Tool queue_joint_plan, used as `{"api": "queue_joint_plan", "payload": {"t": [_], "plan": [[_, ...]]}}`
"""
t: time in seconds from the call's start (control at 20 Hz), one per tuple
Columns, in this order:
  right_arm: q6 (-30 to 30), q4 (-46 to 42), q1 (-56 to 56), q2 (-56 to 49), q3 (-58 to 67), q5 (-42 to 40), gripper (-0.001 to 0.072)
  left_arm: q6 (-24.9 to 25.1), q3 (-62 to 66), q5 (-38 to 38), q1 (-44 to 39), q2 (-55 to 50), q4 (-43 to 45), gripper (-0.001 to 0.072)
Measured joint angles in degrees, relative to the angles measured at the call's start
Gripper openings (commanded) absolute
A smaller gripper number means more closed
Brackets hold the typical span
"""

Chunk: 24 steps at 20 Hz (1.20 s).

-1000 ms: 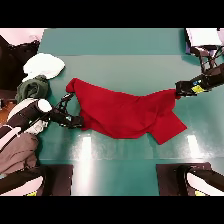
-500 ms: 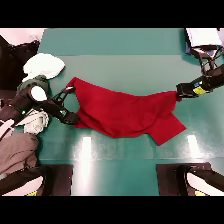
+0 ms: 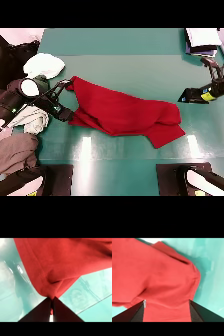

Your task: Fold the shirts.

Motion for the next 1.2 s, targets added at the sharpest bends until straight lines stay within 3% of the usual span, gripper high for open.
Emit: {"api": "queue_joint_plan", "payload": {"t": [0.35,0.65,0.9,1.0,1.15,1.2], "plan": [[-5.25,4.00,-6.01,6.67,-17.31,-1.20,0.0577,-0.26,0.15,-0.44,0.00,0.11,0.31,0.0025],[-2.89,6.51,-6.64,12.72,-28.81,-8.68,0.0561,-0.48,0.15,-0.59,0.00,0.11,0.28,0.0025],[-1.90,10.49,-6.73,11.45,-32.28,-15.80,0.0543,-0.55,0.15,-0.74,0.00,0.11,0.15,0.0025],[-1.68,11.19,-6.73,9.70,-32.00,-17.35,0.0446,-0.57,0.15,-0.85,0.00,0.11,0.13,0.0025],[-1.53,11.72,-6.73,7.43,-30.56,-18.82,0.0417,-0.59,0.15,-0.98,0.00,0.11,0.11,0.0025],[-1.51,11.78,-6.73,6.78,-29.99,-19.30,0.0244,-0.59,0.15,-1.01,0.00,0.11,0.11,0.0025]]}}
